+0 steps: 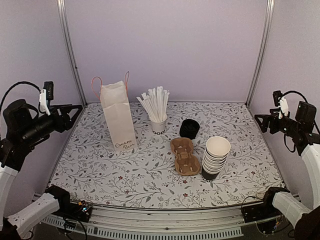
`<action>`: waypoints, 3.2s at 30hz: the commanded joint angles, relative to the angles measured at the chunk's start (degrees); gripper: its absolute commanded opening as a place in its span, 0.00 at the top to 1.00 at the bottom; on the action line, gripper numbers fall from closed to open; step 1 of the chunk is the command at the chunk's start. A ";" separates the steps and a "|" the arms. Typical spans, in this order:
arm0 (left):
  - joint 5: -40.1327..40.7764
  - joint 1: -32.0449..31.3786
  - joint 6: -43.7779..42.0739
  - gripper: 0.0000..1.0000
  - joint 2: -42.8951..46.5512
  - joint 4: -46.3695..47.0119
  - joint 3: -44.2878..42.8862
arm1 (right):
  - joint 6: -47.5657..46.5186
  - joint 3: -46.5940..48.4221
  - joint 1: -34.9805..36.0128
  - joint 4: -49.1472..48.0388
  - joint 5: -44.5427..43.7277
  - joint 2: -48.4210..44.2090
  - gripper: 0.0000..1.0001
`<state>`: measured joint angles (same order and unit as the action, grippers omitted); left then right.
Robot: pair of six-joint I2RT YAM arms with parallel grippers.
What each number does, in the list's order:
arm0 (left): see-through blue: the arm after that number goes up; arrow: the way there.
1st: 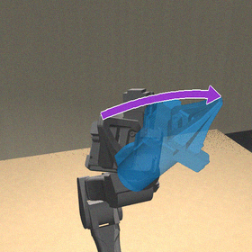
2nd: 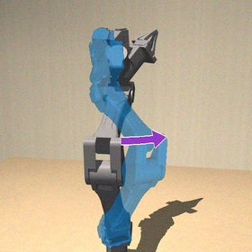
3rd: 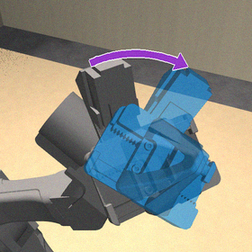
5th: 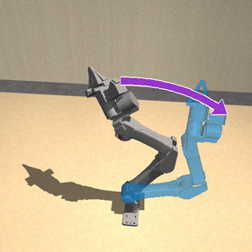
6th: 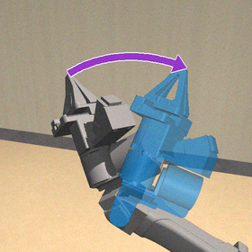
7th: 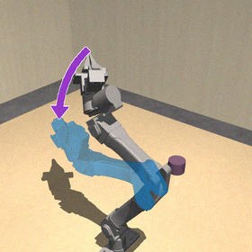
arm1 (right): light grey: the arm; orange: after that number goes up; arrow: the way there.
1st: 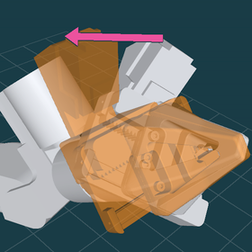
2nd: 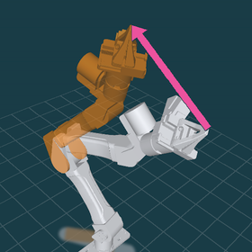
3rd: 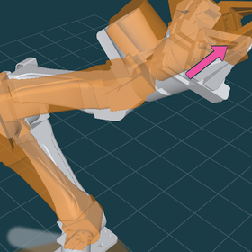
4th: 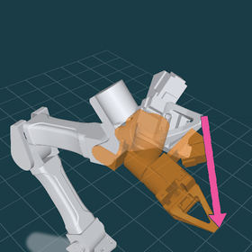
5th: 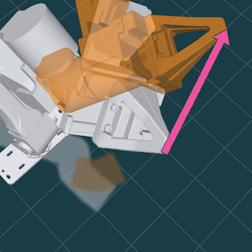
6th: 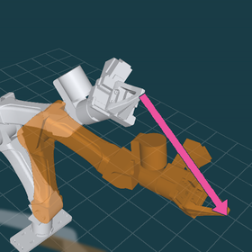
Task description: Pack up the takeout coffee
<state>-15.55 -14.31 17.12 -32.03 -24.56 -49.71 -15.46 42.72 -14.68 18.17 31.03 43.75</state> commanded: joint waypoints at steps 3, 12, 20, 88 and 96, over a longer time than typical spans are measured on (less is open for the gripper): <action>-9.90 -2.64 -1.71 0.36 -3.27 -11.52 -8.04 | -14.23 6.33 -0.14 17.62 12.12 -1.86 0.01; -6.15 -12.54 -5.25 0.39 -16.13 -14.17 -24.88 | -22.09 25.89 6.71 30.87 19.47 13.43 0.01; 14.50 -37.80 -10.75 0.39 -34.73 -17.82 -47.76 | -25.31 41.01 18.21 40.86 14.48 24.88 0.07; 15.38 -65.23 5.56 0.34 -45.50 19.45 -8.44 | -21.79 49.65 36.51 52.51 -25.00 46.95 1.00; 15.38 -65.17 5.78 0.33 -45.44 20.21 -7.39 | -21.22 60.41 25.90 52.53 -20.38 55.72 1.00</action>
<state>-0.60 -78.76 22.59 -78.61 -6.17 -58.35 -37.10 97.73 15.42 71.64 7.60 95.48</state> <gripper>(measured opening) 0.665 0.029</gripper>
